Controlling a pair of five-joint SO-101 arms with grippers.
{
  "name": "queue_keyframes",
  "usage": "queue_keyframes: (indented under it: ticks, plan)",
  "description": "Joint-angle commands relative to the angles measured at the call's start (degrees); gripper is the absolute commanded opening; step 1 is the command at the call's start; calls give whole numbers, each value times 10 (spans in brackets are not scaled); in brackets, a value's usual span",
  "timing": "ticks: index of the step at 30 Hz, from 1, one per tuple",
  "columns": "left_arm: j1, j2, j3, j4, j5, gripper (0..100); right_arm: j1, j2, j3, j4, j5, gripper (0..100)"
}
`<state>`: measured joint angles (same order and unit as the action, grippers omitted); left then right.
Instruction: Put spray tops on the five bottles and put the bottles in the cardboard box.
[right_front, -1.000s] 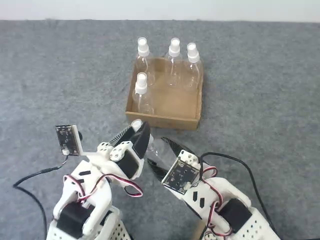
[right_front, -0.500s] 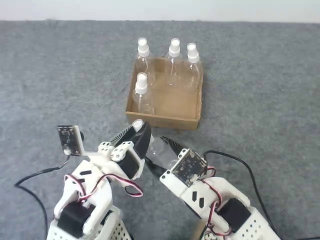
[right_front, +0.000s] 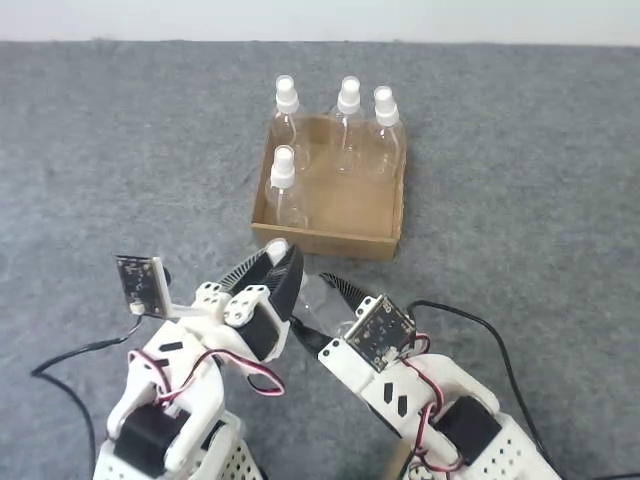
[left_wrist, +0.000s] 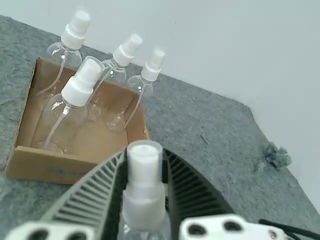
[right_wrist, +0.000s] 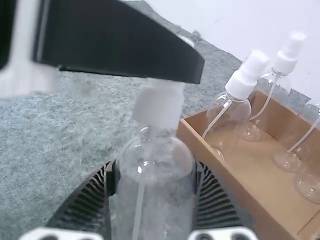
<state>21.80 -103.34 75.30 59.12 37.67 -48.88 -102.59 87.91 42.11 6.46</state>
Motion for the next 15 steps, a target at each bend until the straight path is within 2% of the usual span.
queue_keyframes:
  ticks: [1, 7, 10, 15]
  plan:
    - [1, -12, -30, 27, -7, 13, 1, -7, -11, -21, -3, 6]
    - [1, -12, -31, 27, -8, 13, 23, -9, -12, -22, -4, 6]
    - [1, -12, -39, 36, -36, 13, 23, -9, -12, -22, -4, 6]
    - [38, -11, -58, 67, -56, 15, 23, -9, -12, -22, -4, 6]
